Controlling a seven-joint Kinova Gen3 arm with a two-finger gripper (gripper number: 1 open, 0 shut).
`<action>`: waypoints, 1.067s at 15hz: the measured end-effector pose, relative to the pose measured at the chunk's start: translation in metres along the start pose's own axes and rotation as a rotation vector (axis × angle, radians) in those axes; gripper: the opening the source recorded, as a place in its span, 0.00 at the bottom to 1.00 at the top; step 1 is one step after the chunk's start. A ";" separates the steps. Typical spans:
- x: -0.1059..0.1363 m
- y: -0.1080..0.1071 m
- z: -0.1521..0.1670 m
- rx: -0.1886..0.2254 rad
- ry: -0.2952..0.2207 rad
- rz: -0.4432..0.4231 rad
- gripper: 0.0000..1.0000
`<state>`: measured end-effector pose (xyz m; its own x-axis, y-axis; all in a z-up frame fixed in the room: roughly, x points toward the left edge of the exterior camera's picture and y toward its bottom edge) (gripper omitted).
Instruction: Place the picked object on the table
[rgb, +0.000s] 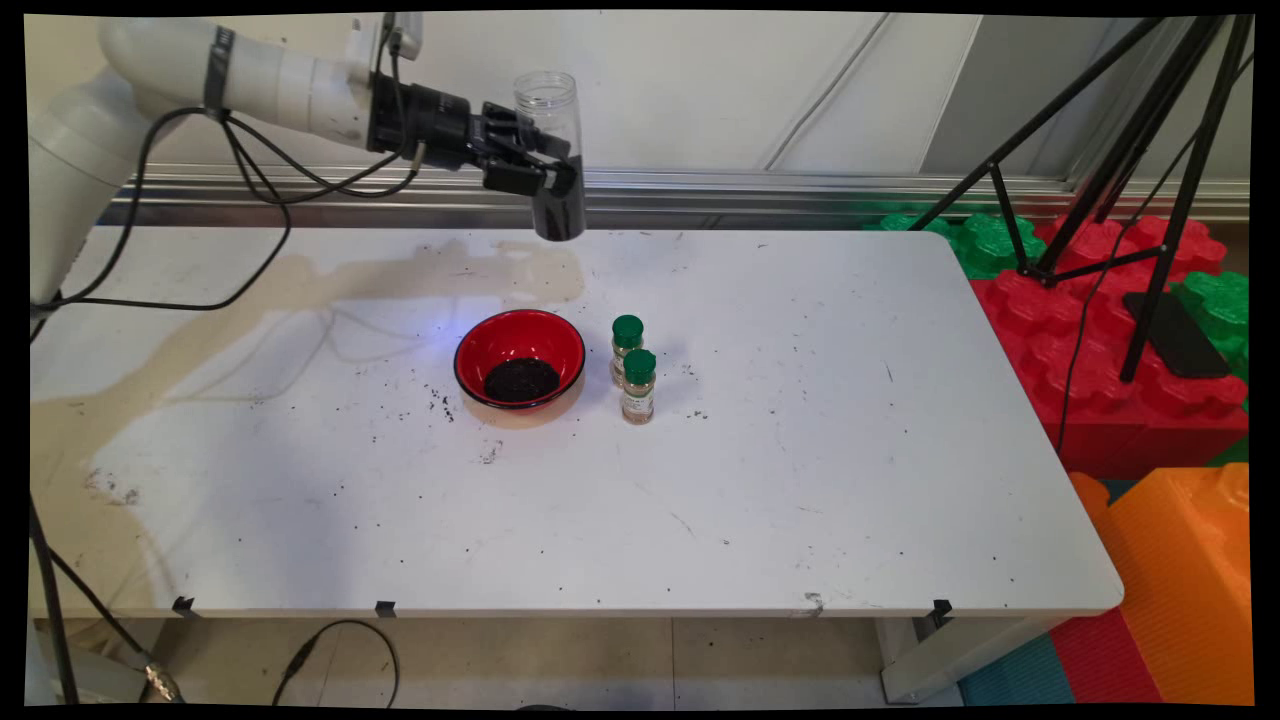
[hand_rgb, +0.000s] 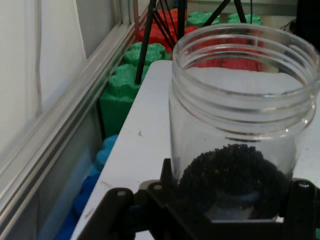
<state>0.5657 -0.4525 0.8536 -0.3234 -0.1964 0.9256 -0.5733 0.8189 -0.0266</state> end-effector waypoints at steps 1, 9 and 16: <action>-0.002 -0.002 0.005 -0.005 0.001 -0.018 0.00; -0.023 -0.011 0.044 -0.044 0.003 -0.113 0.00; -0.041 -0.015 0.070 -0.054 -0.004 -0.147 0.00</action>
<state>0.5347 -0.4947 0.7893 -0.2420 -0.3183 0.9166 -0.5737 0.8088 0.1294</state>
